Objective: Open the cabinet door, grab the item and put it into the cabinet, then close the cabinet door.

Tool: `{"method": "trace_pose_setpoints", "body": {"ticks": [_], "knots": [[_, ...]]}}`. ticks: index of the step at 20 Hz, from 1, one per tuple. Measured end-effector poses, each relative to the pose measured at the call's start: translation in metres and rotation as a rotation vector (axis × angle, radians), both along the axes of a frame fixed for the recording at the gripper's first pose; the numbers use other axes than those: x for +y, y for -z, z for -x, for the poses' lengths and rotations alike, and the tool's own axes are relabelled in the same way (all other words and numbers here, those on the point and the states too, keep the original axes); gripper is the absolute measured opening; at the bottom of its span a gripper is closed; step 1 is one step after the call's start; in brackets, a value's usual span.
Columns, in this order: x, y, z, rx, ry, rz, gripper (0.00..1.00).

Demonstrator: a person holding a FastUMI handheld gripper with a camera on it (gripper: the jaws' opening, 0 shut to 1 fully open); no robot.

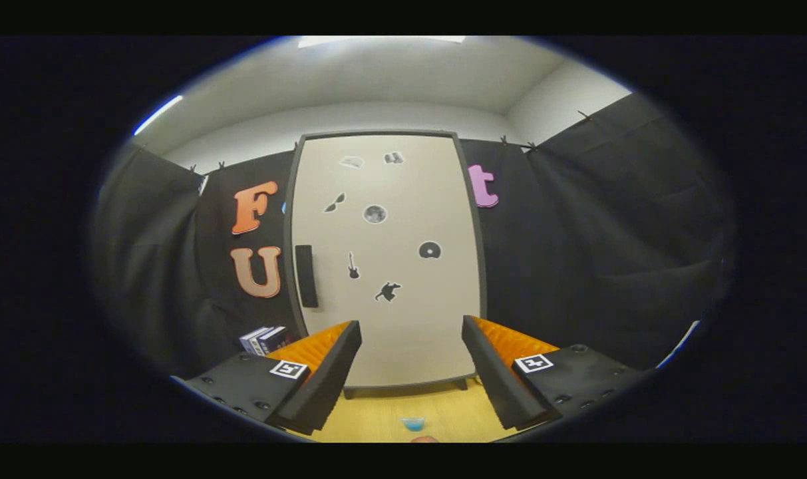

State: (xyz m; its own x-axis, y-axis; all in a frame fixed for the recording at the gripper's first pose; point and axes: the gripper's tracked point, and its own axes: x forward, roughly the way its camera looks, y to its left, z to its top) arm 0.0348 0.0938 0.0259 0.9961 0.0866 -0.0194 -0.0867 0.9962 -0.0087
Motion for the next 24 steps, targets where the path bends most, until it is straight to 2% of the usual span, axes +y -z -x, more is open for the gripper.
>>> {"method": "trace_pose_setpoints", "body": {"ticks": [3,8,13,19,21,23,24], "knots": [[0.049,-0.006,-0.036,0.02,-0.067,0.004,0.98],[0.11,-0.014,-0.099,0.039,-0.114,0.005,0.98],[0.158,-0.023,-0.147,0.033,-0.121,0.041,0.97],[0.172,0.001,-0.188,0.101,-0.087,0.075,0.95],[0.171,0.007,-0.196,0.112,-0.073,0.078,0.74],[0.17,0.011,-0.206,0.119,-0.064,0.078,0.73],[0.169,0.014,-0.207,0.129,-0.058,0.079,0.68]]}}
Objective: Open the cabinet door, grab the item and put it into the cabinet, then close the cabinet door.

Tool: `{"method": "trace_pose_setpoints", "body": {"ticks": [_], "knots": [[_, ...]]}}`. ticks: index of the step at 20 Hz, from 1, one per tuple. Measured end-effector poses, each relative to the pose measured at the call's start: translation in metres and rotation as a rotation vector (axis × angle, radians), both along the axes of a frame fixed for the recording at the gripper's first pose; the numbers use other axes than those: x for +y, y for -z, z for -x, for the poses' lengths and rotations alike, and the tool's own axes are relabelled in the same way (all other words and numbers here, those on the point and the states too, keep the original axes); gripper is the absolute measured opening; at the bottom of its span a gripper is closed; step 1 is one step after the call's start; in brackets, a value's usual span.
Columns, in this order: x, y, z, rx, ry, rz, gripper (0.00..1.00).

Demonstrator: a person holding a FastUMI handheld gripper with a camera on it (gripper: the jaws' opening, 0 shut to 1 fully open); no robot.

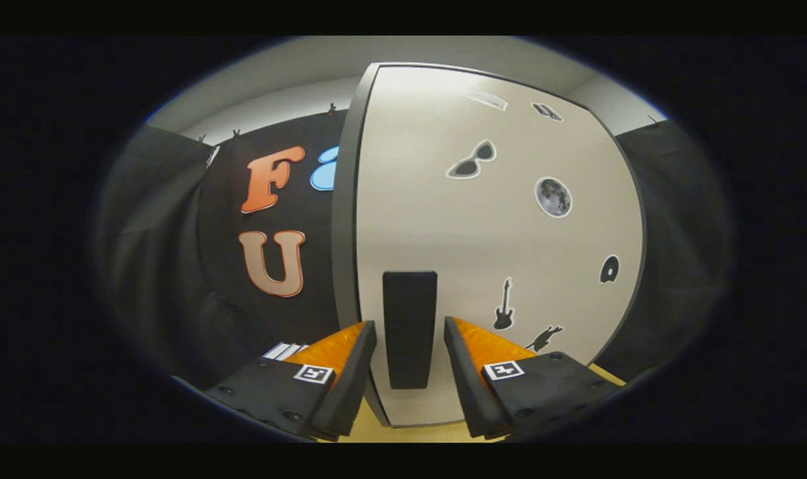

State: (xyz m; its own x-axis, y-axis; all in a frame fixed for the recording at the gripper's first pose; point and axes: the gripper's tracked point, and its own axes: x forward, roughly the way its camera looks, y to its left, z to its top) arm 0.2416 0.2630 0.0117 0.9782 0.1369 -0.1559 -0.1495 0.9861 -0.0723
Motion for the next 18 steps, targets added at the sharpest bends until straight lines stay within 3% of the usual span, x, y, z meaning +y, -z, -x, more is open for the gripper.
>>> {"method": "trace_pose_setpoints", "body": {"ticks": [4,11,12,18], "knots": [[-0.001,0.014,0.002,0.046,0.01,-0.031,0.42],[-0.003,0.02,0.007,0.044,0.004,-0.031,0.33],[-0.003,0.019,0.009,0.035,-0.007,-0.028,0.27],[-0.01,0.015,0.023,0.034,-0.07,-0.065,0.2]]}}
